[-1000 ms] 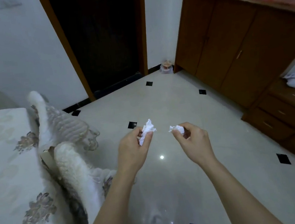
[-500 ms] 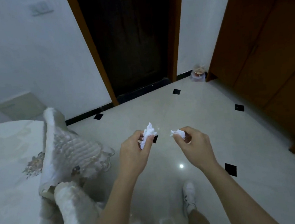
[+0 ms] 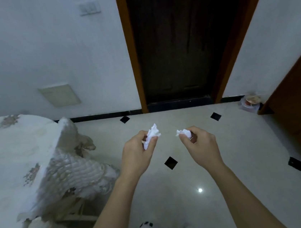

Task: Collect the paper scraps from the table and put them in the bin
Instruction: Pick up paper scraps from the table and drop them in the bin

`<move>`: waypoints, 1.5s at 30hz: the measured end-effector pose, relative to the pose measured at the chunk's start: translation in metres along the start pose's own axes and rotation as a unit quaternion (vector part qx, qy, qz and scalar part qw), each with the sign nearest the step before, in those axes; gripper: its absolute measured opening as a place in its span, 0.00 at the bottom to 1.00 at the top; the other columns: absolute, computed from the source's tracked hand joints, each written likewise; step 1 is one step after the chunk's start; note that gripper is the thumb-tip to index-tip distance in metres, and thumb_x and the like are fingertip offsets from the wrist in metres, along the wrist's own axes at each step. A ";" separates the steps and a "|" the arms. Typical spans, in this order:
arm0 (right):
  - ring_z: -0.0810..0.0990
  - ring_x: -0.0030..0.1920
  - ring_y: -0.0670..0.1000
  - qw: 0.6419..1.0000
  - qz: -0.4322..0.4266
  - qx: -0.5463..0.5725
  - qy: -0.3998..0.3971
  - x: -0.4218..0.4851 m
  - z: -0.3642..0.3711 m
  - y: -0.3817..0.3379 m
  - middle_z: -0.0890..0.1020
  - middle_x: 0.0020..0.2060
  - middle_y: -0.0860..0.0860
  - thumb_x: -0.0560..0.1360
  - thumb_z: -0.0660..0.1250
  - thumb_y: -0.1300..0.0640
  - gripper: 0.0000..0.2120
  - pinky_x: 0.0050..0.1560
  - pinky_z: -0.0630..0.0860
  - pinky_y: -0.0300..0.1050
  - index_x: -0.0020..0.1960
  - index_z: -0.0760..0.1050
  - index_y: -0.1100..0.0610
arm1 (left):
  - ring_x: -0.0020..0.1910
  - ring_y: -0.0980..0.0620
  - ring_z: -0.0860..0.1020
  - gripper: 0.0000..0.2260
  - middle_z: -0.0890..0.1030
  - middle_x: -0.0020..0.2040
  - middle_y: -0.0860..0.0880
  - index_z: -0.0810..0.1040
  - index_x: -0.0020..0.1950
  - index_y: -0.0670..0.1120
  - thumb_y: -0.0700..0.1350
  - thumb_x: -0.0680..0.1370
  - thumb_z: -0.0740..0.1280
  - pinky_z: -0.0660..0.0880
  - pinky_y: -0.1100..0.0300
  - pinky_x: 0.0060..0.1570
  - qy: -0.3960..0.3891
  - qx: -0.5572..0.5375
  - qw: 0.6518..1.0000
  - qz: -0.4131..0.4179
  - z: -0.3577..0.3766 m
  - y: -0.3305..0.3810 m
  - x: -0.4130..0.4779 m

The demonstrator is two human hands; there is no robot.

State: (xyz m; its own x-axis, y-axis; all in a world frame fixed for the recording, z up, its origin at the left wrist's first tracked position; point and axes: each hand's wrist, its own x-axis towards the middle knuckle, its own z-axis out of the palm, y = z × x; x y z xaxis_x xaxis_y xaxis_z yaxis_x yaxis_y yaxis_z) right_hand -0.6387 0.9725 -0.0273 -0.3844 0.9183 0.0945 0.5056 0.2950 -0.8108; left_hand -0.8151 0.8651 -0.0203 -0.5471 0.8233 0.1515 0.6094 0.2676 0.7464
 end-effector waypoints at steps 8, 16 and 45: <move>0.78 0.36 0.48 0.995 -0.055 0.008 -0.085 0.097 0.052 -0.015 0.79 0.33 0.46 0.77 0.66 0.43 0.11 0.37 0.78 0.52 0.40 0.77 0.48 | 0.32 0.57 0.74 0.09 0.75 0.32 0.55 0.76 0.43 0.52 0.55 0.79 0.66 0.65 0.68 0.31 0.071 0.007 0.995 -0.074 -0.012 -0.024 0.062; 0.79 0.39 0.46 0.983 -0.100 0.002 -0.155 0.206 0.138 -0.052 0.80 0.38 0.45 0.78 0.66 0.44 0.09 0.39 0.80 0.48 0.47 0.78 0.49 | 0.30 0.59 0.73 0.08 0.74 0.31 0.58 0.75 0.43 0.54 0.55 0.79 0.66 0.65 0.69 0.30 0.134 0.009 0.984 -0.119 -0.040 -0.084 0.162; 0.78 0.35 0.51 0.945 -0.151 0.038 -0.288 0.563 0.477 -0.235 0.79 0.31 0.49 0.74 0.67 0.42 0.15 0.38 0.78 0.51 0.38 0.75 0.52 | 0.37 0.61 0.76 0.12 0.78 0.36 0.58 0.76 0.48 0.52 0.60 0.78 0.63 0.67 0.68 0.31 0.247 0.050 0.933 -0.258 -0.199 -0.313 0.531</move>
State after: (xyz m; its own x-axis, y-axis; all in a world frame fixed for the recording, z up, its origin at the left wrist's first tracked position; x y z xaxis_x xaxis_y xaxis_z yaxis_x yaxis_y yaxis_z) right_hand -1.3425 1.2939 -0.0595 -0.8696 0.4935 0.0160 0.2572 0.4803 -0.8385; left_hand -1.4100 1.1187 -0.0446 -0.9647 0.2486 0.0871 0.2292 0.6296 0.7423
